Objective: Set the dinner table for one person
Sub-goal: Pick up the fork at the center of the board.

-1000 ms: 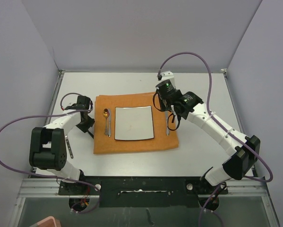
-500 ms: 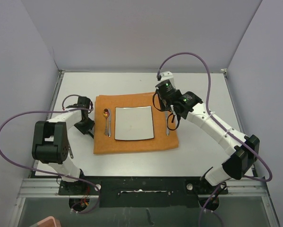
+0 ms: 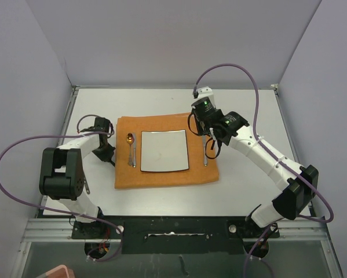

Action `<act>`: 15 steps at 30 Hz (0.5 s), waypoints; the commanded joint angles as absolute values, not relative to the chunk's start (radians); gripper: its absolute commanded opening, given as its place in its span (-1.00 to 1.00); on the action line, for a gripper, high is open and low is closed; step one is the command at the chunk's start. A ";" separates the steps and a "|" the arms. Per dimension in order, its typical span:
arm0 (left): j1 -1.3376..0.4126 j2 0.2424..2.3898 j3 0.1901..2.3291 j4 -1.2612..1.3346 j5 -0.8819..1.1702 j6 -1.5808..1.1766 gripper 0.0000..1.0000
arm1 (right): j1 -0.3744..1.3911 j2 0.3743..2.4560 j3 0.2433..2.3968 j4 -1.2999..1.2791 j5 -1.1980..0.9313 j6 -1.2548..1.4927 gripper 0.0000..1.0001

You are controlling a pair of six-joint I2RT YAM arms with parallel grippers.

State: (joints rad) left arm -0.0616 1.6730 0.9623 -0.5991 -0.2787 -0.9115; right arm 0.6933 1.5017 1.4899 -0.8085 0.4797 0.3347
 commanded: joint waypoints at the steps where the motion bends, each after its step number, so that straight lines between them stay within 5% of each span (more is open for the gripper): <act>1: -0.054 1.665 0.977 -0.586 -0.298 -0.866 -1.00 | 0.686 1.489 1.522 -0.774 0.506 0.320 -0.42; 10: -0.054 1.513 1.158 -0.629 -0.564 -0.597 -1.00 | 0.686 1.497 1.513 -0.769 0.487 0.337 -0.42; 15: -0.066 1.460 1.250 -0.613 -0.550 -0.510 -1.00 | 0.687 1.492 1.510 -0.776 0.485 0.343 -0.43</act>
